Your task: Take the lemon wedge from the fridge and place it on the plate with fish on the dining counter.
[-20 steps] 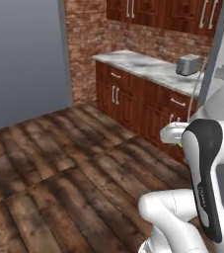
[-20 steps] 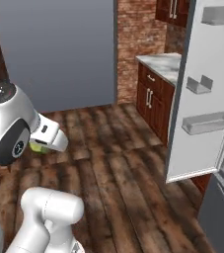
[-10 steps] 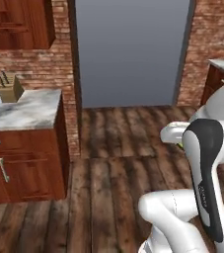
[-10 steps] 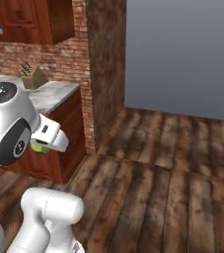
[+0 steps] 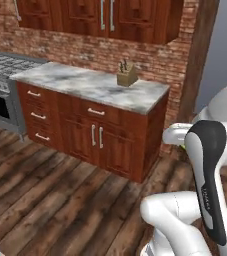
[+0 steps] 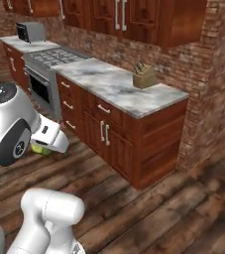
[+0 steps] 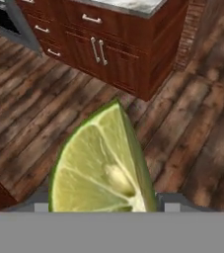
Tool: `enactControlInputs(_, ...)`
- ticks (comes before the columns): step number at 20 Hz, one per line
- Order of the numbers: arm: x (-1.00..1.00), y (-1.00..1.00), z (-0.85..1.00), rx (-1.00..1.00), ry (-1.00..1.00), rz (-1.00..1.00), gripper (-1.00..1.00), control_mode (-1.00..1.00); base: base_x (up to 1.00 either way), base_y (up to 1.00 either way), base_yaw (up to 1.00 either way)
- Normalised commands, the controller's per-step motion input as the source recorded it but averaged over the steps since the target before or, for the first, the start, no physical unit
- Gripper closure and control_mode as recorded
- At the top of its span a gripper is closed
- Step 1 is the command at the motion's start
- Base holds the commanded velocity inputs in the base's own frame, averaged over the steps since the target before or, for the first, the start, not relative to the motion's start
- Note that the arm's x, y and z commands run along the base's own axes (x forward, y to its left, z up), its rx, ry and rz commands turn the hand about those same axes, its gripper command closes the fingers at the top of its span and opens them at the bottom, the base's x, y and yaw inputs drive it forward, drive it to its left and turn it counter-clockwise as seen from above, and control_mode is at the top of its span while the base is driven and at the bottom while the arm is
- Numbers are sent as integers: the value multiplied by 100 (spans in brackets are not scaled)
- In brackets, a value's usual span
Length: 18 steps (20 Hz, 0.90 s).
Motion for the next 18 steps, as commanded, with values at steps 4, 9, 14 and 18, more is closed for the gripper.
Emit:
enactControlInputs(4,0,0,0,0,0,0,100,100,-4,0,94)
enactControlInputs(9,0,0,0,0,0,0,100,100,0,0,88)
enactControlInputs(14,0,0,0,0,0,0,100,100,0,-43,68)
enactControlInputs(18,0,0,0,0,0,0,100,100,0,-29,44)
